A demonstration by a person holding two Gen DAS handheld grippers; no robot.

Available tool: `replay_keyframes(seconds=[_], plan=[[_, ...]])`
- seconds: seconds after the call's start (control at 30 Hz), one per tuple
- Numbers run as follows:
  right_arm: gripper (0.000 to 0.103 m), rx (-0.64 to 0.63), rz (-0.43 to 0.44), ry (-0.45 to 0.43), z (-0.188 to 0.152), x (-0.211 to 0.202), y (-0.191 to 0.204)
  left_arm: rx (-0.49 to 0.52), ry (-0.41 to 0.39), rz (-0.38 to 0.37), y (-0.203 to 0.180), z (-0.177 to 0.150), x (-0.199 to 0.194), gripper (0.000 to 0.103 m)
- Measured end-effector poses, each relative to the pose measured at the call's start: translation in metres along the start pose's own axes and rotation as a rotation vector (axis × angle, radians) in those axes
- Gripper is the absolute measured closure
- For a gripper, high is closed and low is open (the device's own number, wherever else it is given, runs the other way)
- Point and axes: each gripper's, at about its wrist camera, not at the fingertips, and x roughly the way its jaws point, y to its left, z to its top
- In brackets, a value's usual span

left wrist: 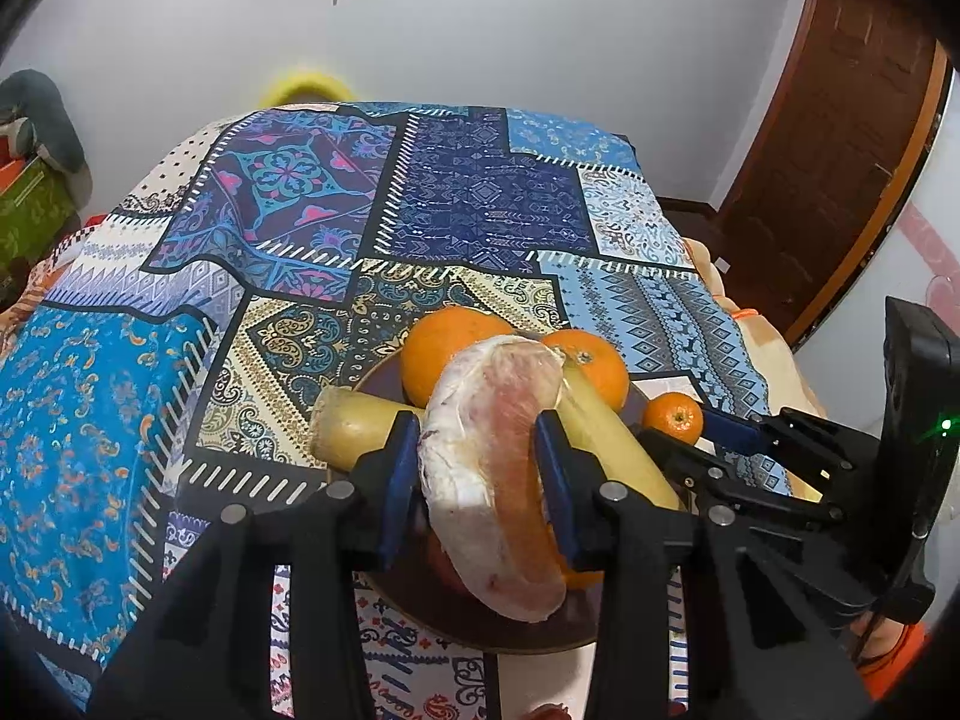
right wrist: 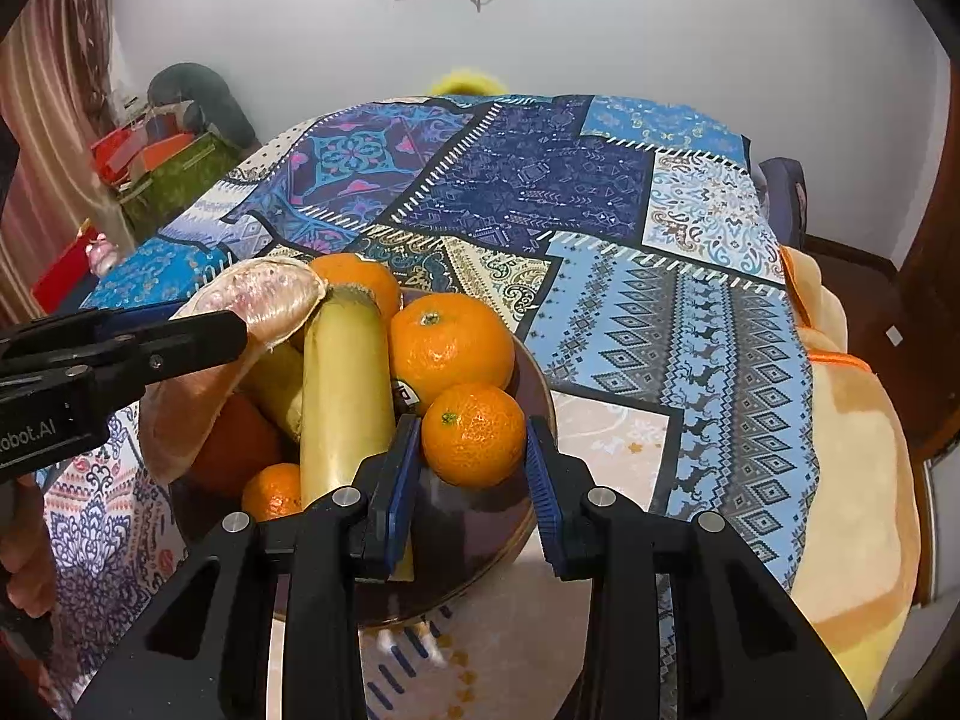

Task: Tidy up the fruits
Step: 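Carry the pomelo piece and mandarin to the plate and lower them on, then open both tools and withdraw them from the plate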

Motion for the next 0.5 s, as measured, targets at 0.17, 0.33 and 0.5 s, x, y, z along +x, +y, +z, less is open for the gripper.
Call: replay_keyframes(seconds=[0.17,0.33,0.5], plan=[[0.071,0.001,-0.002,0.01,-0.002,-0.001,-0.001,-0.003,0.007,0.006,0.003,-0.002,-0.003,0.064],[0.066,-0.004,-0.011,-0.005,-0.002,-0.011,0.0,0.023,0.002,0.009,-0.003,-0.006,-0.013,0.062],[0.066,-0.004,-0.014,-0.026,-0.003,-0.028,0.003,0.077,-0.026,0.036,-0.015,-0.011,-0.035,0.061]])
